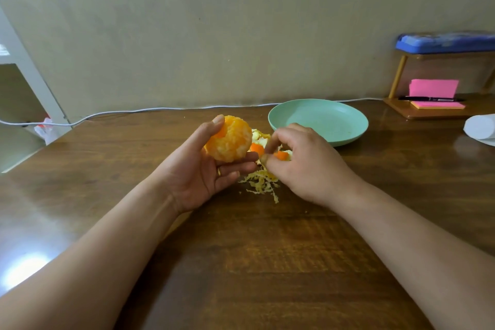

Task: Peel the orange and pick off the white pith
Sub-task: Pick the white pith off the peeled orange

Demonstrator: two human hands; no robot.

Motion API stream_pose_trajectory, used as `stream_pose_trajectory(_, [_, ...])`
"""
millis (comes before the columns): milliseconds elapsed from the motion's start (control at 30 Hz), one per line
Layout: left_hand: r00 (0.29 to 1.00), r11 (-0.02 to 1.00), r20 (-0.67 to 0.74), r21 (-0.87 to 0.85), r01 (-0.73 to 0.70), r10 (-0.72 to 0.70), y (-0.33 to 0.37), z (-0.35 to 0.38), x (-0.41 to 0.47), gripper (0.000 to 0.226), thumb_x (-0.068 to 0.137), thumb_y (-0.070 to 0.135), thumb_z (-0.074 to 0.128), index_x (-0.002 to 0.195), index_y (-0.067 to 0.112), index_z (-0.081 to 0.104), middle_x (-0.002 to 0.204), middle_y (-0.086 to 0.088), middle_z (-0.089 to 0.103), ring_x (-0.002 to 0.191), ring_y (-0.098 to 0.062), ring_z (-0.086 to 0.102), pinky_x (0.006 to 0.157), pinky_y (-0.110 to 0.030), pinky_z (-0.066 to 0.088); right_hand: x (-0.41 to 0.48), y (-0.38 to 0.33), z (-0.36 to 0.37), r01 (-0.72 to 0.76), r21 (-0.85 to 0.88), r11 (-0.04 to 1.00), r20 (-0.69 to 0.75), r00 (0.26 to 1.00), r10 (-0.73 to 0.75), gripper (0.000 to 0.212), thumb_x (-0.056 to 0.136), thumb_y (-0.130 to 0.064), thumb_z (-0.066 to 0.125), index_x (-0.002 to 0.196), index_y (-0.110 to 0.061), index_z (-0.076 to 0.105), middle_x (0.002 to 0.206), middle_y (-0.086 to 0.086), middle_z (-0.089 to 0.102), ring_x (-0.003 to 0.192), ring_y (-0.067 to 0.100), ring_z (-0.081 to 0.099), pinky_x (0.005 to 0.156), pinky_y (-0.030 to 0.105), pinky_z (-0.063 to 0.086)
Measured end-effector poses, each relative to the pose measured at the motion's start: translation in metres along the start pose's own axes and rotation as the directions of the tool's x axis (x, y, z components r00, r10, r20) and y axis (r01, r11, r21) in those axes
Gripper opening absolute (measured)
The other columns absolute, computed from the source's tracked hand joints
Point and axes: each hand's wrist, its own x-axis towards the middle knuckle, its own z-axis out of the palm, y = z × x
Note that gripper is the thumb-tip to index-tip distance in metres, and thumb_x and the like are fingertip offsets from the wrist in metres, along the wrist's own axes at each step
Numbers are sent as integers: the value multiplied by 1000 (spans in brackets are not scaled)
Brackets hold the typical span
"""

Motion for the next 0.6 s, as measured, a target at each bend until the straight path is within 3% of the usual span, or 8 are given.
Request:
stream_pose_trajectory(67, [999,1000,-45,10,1,-1,-1,4,0,75,90,63,63,139,6,64,122,-22,77,83,-25,80,55,-23,62,-1,-2,2,16,56,998,-74,997,-12,15,96,-42,71,88,-30,71,92,-11,65,95,11,58,82,41,54])
stream_pose_trajectory(233, [996,997,-71,56,-45,49,-3,12,-2,61,97,61,61,131,11,69,119,-15,78,92,-26,79,57,-22,60,-4,-12,8,-63,322,945,-46,996,82,13,95,-40,76,89,-28,74,78,-10,69,73,8,64,65,29,54])
stream_pose_trajectory(333, [993,989,-64,113,-90,98,-4,17,-4,55,100,59,58,125,12,72,113,-11,79,87,-21,79,61,-22,59,-5,-15,12,-126,394,910,-17,989,145,17,94,-44,78,91,-27,77,81,-9,74,79,8,70,73,37,60])
stream_pose_trajectory(600, [978,960,-80,223,-169,191,-4,21,-6,54,98,55,61,134,15,65,117,-13,80,99,-27,79,69,-29,62,-4,-17,11,-256,534,806,71,963,258,19,98,-35,75,89,-19,81,86,-1,79,89,17,74,86,45,61])
